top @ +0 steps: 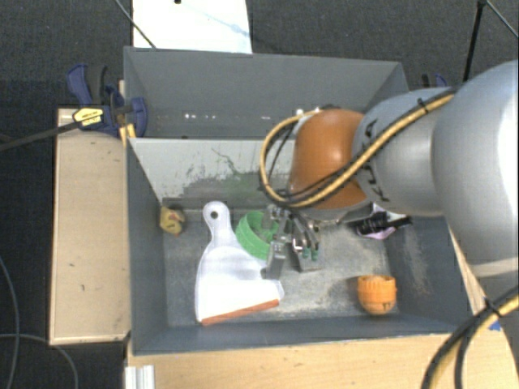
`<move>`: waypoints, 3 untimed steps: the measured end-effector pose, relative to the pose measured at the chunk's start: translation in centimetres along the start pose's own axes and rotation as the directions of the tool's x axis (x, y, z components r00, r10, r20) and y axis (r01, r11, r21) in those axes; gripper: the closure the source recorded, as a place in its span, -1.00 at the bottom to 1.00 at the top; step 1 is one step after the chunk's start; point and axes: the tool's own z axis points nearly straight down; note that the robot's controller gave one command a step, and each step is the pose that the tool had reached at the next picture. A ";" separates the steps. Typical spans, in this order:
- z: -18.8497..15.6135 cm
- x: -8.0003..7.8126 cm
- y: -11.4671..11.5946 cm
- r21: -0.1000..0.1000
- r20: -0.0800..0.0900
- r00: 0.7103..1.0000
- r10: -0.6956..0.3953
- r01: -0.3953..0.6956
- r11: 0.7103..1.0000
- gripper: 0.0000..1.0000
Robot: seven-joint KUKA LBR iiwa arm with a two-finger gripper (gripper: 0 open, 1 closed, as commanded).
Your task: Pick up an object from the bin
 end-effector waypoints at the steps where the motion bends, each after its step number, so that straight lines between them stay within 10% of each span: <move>1: -0.5 -1.3 -0.1 -0.002 0.006 0.989 0.146 -0.146 0.989 -1.00; 2: 2.8 -0.3 2.0 0.000 -0.001 0.993 0.120 -0.120 0.993 -1.00; 3: 2.5 -1.9 1.3 -0.001 0.000 0.952 0.305 -0.305 0.952 1.00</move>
Offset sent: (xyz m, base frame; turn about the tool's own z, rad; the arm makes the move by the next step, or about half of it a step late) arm 0.0063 0.0178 -0.0265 0.1251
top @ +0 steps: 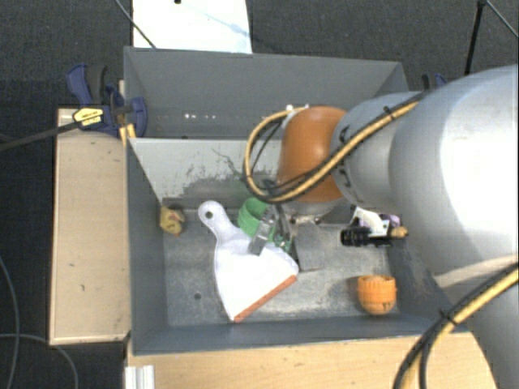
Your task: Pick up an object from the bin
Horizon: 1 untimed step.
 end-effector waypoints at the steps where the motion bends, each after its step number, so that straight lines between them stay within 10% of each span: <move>1: 0.0 0.0 0.0 0.000 0.000 1.000 0.000 0.000 1.000 1.00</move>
Offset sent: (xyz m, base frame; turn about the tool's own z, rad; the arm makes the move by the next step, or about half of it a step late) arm 0.0000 0.0000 0.0875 0.0000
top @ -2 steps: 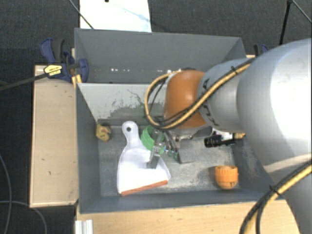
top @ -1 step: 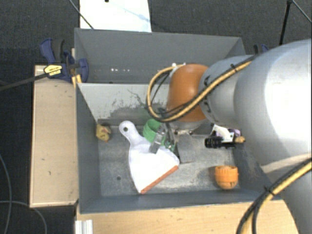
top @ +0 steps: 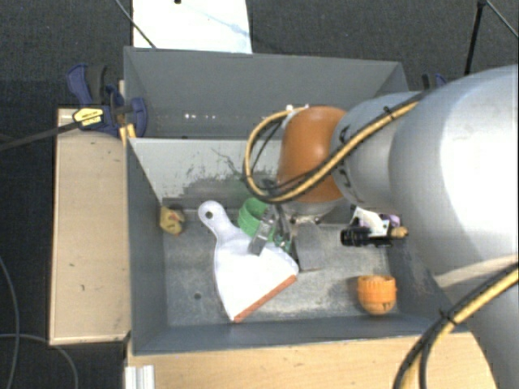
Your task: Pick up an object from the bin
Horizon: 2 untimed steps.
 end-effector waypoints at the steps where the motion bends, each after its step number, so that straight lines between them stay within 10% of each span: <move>1: -0.4 0.1 -0.1 0.002 -0.002 1.000 0.000 0.000 1.000 1.00; 2: -2.5 0.2 -0.2 0.005 -0.005 1.000 -0.002 0.002 1.000 1.00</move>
Offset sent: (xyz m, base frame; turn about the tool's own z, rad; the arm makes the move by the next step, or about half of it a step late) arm -0.0001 0.0000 0.0574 0.0000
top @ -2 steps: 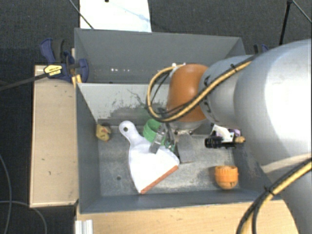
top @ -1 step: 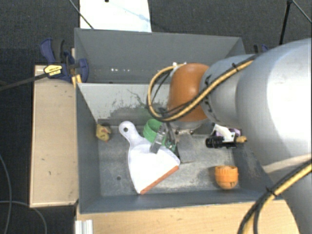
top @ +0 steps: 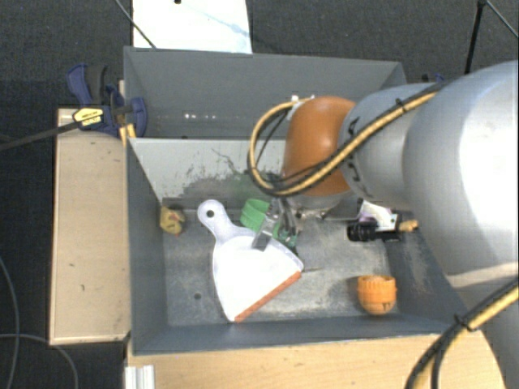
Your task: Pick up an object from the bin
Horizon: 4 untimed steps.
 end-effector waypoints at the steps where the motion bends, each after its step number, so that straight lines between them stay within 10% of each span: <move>1: -1.7 -0.2 0.1 -0.004 0.006 1.000 -0.001 0.001 1.000 1.00; 4: -5.9 0.0 0.0 -0.001 0.002 1.000 -0.004 0.004 1.000 1.00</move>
Offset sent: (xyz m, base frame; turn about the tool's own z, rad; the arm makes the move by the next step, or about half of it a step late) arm 0.0002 0.0000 0.0460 0.0000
